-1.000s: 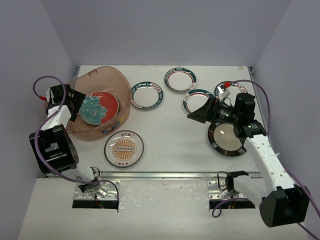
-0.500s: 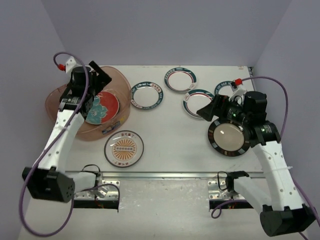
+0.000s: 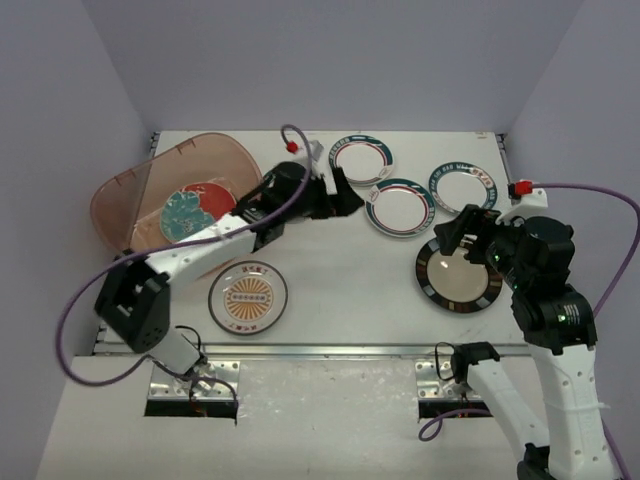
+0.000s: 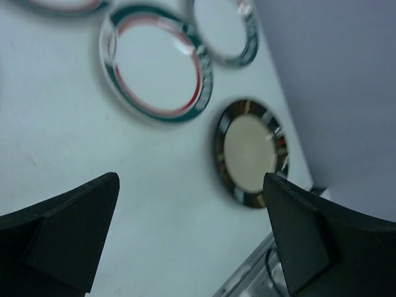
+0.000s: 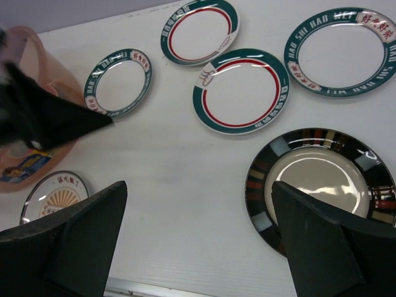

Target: Place the plates into the plastic bin on the countertop

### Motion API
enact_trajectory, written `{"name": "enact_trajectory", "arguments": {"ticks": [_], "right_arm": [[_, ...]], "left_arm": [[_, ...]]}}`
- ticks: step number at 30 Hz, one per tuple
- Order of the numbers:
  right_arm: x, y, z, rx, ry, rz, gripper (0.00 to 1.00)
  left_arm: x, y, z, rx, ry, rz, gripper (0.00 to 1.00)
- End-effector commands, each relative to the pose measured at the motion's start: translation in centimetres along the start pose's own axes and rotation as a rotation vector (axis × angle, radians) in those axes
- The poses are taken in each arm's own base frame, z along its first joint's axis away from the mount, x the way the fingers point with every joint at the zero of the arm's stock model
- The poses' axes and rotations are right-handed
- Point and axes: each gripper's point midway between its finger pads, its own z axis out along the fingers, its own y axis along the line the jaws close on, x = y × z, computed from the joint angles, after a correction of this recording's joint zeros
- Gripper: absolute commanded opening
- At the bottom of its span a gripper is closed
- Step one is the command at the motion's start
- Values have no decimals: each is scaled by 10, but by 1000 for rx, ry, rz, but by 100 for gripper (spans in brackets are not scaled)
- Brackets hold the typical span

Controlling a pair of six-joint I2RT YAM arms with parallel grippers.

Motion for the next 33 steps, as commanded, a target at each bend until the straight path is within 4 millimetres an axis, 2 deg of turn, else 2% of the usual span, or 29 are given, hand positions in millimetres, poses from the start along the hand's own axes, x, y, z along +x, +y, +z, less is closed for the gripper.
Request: {"name": "enact_trajectory", "arguments": {"ticks": [1, 3, 5, 8, 12, 14, 16, 19, 20, 25, 27, 30, 31, 32, 33], "right_arm": [[-16, 3, -18, -6, -57, -39, 99], [-13, 15, -18, -75, -31, -46, 99], [-6, 24, -13, -129, 7, -45, 99], [6, 39, -8, -226, 57, -35, 99], [12, 45, -4, -270, 67, -14, 99], [14, 46, -3, -281, 67, -6, 99], [17, 49, -3, -301, 73, -3, 99], [21, 52, -2, -321, 87, -1, 99], [21, 53, -4, -327, 82, -4, 99], [18, 53, -7, -330, 65, -18, 99], [19, 53, -7, -334, 65, -22, 99], [20, 52, -7, -334, 61, -24, 99], [21, 52, -7, -332, 61, -26, 99], [21, 52, -7, -333, 62, -25, 99], [21, 52, -6, -333, 63, -25, 99]], "left_arm": [[77, -51, 48, 212, 183, -57, 100], [101, -63, 63, 259, 248, -89, 100], [127, -64, 86, 250, 298, -113, 100], [153, -70, 109, 276, 357, -185, 100], [184, -57, 131, 249, 396, -277, 95], [186, -57, 141, 240, 388, -313, 93], [200, -44, 153, 170, 400, -330, 91], [208, -36, 166, 113, 403, -358, 80], [209, -36, 171, 107, 405, -370, 73], [226, -27, 183, 80, 432, -387, 60], [236, -26, 185, 88, 457, -406, 44], [243, -32, 186, 113, 467, -404, 29], [244, -36, 185, 124, 470, -401, 20], [244, -39, 184, 129, 468, -398, 7], [243, -42, 183, 136, 466, -396, 1]]}}
